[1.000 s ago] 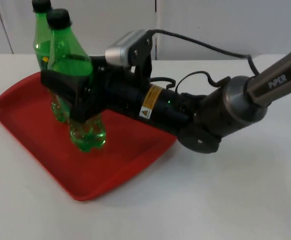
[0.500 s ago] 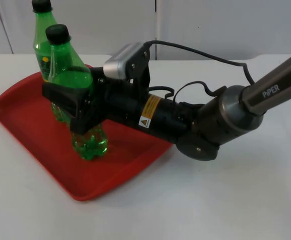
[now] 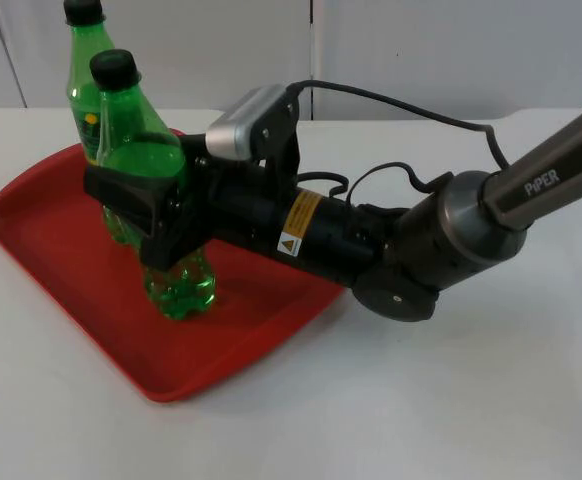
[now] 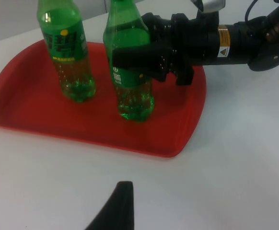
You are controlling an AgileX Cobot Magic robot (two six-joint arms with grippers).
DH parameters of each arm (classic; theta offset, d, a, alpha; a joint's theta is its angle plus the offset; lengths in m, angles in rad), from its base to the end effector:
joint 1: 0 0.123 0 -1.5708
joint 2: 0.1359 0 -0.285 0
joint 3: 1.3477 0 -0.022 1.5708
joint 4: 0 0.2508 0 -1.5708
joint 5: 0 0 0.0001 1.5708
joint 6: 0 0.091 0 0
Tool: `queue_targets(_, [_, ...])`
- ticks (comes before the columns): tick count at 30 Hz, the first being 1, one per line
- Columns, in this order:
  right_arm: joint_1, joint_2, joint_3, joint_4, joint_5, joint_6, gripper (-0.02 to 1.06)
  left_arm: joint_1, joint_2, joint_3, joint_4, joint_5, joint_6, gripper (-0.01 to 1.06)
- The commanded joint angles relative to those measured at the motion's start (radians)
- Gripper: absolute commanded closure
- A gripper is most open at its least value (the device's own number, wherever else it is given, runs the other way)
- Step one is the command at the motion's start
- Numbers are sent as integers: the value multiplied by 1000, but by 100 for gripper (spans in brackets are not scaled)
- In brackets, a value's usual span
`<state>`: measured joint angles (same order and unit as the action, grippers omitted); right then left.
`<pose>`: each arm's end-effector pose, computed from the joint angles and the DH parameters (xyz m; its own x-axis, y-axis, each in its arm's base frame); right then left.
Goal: Place the bottle upright on the tray.
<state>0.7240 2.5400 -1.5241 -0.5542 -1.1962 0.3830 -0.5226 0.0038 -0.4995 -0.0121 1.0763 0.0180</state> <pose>0.3452 0.3646 0.0797 0.0040 0.1893 -0.9819 -0.9492 0.3096 0.0558 -0.0047 0.0016 0.2759 -0.4041 0.2469 -0.8807 0.5122 0.8588 0.0057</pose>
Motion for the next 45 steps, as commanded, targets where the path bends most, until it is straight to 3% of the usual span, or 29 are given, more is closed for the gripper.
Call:
queue_targets(1, [7,-5,-3,-13,-25,-10,49,-7,-4,5,2,-2,0,0])
queue_targets(5, [7,-5,-3,-13,-25,-10,42,-7,-4,5,2,-2,0,0])
queue_targets(15, [5,-5,-3,-13,-25,-10,42,-7,-4,5,2,-2,0,0])
queue_targets(18, [5,-5,-3,-13,-25,-34,36,-7,-4,5,2,-2,0,0])
queue_targets(22, [5,-5,-3,-17,-25,-51,2,-7,-4,5,2,-2,0,0])
queue_targets(23, [3,-5,-3,-21,-25,-56,-1,-7,-4,5,2,-2,0,0])
queue_targets(28, [-15,-5,-2,-54,-25,-114,-1,-7,-4,5,2,-2,0,0])
queue_targets(37, [-72,-5,9,-105,-25,-119,-1,-7,-4,5,2,-2,0,0])
queue_targets(45, [-103,-31,140,-130,-25,-101,-1,-7,-4,5,2,-2,0,0])
